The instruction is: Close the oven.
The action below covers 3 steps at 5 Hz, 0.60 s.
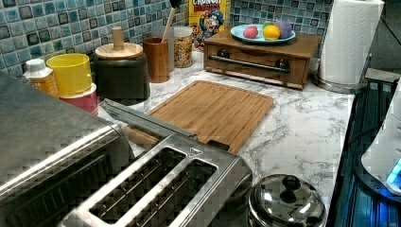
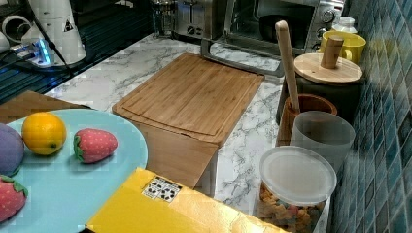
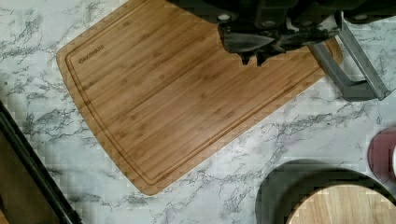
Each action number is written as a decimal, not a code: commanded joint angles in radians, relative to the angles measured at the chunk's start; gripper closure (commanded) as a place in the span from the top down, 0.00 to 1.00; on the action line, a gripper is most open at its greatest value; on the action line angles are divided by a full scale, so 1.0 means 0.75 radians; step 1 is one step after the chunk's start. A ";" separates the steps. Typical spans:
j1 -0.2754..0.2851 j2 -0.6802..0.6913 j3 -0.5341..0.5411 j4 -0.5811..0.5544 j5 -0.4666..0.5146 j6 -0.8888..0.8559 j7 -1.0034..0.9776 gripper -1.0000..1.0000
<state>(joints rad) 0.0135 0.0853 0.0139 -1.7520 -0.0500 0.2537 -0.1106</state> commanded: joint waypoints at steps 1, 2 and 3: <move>0.011 -0.047 0.020 -0.143 -0.043 0.133 0.007 0.00; -0.016 -0.166 0.013 -0.386 0.050 0.338 -0.156 0.00; -0.071 -0.221 -0.011 -0.537 0.282 0.445 -0.444 0.00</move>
<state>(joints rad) 0.0094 0.0315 0.0109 -1.9727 0.1107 0.5996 -0.2988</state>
